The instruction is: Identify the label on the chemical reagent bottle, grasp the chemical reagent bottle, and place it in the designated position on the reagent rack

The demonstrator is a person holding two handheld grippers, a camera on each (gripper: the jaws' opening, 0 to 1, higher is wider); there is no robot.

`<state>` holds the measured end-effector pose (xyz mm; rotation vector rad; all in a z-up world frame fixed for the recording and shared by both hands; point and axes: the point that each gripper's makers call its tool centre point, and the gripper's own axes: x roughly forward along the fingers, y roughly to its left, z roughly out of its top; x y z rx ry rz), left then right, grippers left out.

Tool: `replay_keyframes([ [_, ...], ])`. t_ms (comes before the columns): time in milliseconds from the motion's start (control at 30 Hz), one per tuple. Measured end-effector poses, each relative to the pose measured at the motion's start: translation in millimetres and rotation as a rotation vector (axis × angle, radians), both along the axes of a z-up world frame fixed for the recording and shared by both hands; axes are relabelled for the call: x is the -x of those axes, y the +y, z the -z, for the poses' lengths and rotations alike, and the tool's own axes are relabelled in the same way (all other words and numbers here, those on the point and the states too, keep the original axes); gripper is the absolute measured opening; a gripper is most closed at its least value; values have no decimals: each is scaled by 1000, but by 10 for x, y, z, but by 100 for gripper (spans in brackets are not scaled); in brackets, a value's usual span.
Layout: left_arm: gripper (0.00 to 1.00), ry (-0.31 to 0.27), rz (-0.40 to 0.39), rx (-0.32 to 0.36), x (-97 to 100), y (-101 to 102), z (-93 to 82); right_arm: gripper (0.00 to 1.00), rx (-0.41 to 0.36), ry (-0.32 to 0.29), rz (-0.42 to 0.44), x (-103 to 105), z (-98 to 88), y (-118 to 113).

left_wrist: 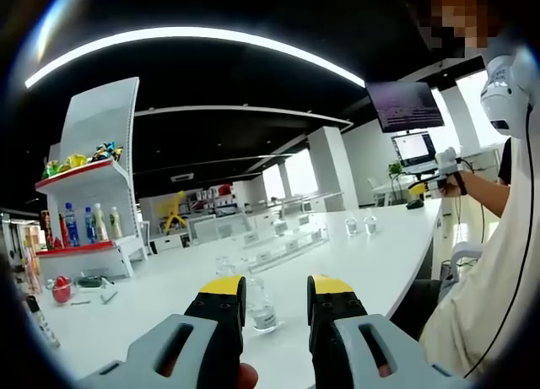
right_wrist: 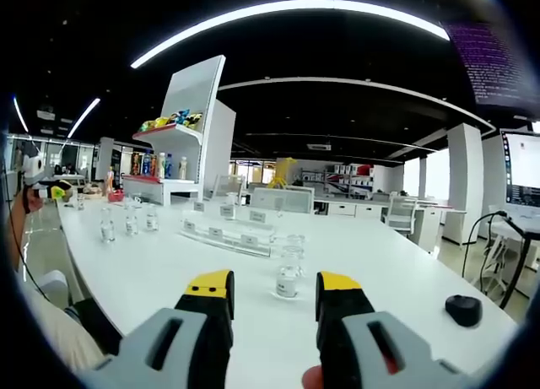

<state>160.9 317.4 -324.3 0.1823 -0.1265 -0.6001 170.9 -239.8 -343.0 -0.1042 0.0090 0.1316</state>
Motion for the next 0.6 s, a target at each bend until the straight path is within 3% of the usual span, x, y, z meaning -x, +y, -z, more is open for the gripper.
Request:
replay_keyframes([
  [600, 29, 2, 8, -2, 32, 5, 1, 38, 19, 3, -3, -45, -53, 10],
])
